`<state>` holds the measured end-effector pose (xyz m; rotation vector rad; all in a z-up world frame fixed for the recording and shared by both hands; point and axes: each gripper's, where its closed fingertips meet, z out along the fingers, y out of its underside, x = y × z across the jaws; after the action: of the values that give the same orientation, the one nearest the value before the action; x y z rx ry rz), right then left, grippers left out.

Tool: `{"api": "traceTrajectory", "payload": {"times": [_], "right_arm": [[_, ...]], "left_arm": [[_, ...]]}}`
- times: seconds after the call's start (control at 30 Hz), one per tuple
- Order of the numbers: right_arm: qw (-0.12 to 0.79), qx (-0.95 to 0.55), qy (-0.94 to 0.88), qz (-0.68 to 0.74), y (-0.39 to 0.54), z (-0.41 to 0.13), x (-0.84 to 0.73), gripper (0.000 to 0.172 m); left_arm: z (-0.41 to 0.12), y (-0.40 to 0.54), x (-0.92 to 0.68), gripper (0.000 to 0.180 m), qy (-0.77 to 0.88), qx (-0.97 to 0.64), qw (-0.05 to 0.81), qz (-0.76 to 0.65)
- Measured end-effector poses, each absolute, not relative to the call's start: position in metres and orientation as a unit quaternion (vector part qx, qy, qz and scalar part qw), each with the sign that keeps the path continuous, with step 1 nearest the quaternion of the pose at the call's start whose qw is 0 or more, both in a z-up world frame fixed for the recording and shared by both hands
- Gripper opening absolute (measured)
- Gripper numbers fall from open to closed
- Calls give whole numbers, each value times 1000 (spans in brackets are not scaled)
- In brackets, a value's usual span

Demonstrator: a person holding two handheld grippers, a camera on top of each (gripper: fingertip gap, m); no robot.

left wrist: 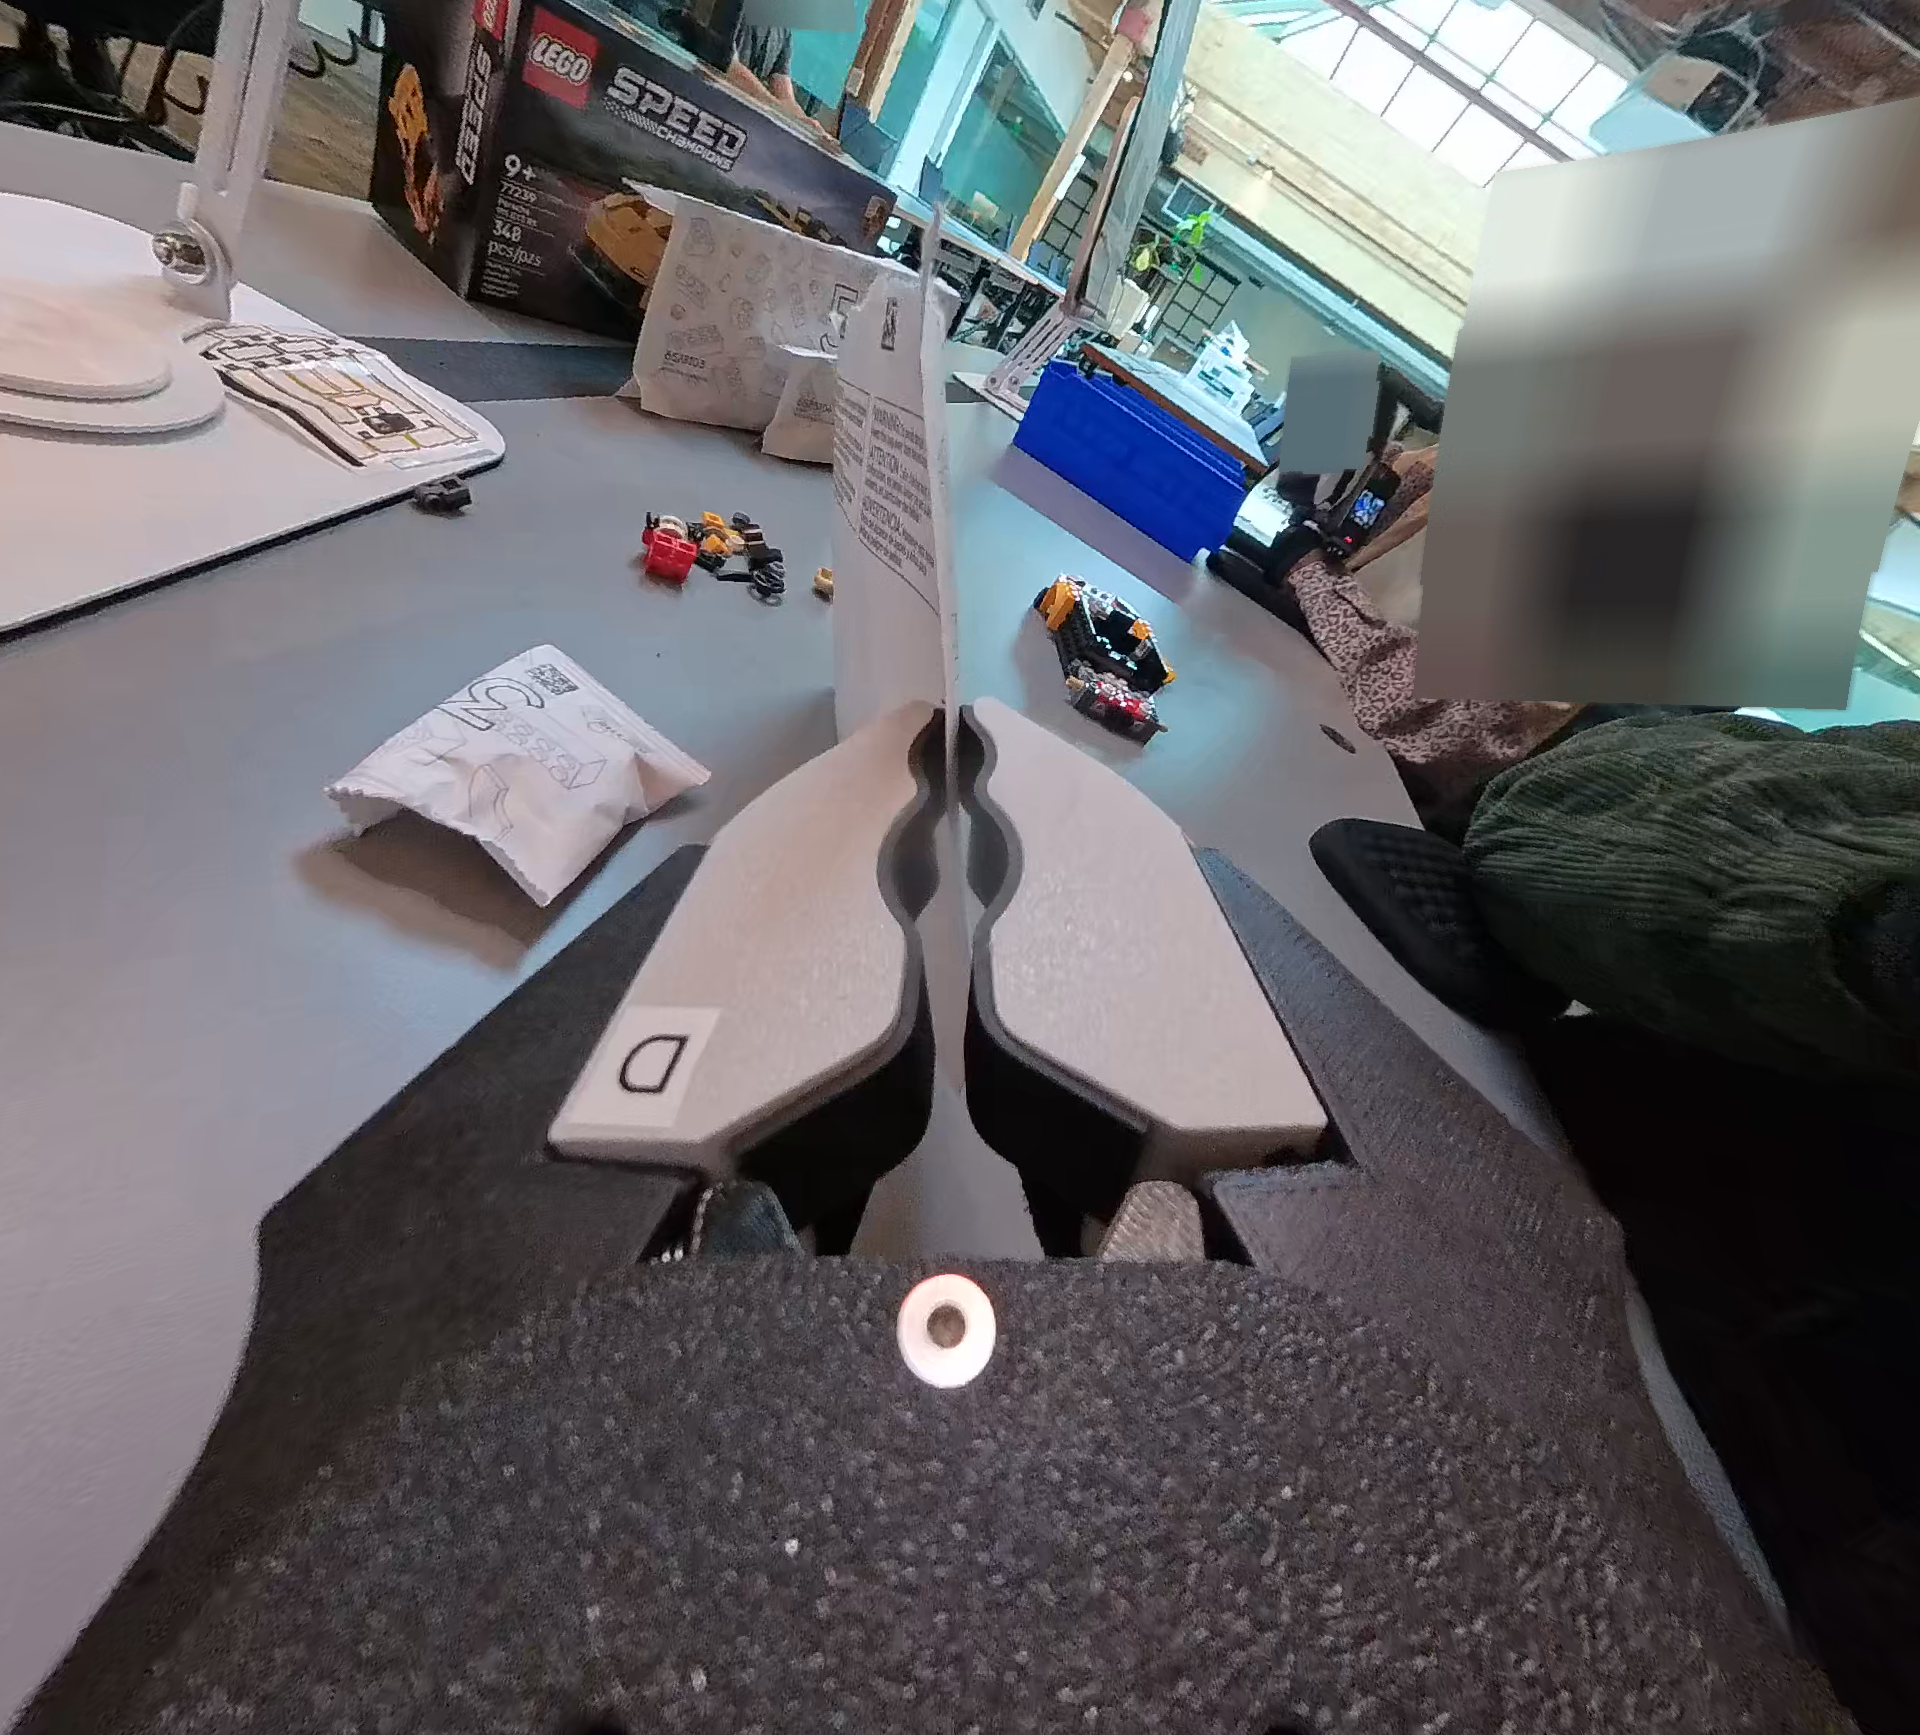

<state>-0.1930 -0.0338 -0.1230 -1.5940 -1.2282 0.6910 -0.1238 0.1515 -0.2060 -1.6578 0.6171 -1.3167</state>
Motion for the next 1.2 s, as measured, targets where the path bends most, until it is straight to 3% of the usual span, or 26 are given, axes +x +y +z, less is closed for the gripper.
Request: {"api": "traceTrajectory", "payload": {"times": [0.7,1.2], "right_arm": [[447,-638,-558,285,-74,-131,-227,0],[469,-763,-400,195,72,-177,-100,0]], "left_arm": [[-204,141,-115,0,286,-671,460,-506],[-173,124,-135,0,271,-603,464,-590]]}}
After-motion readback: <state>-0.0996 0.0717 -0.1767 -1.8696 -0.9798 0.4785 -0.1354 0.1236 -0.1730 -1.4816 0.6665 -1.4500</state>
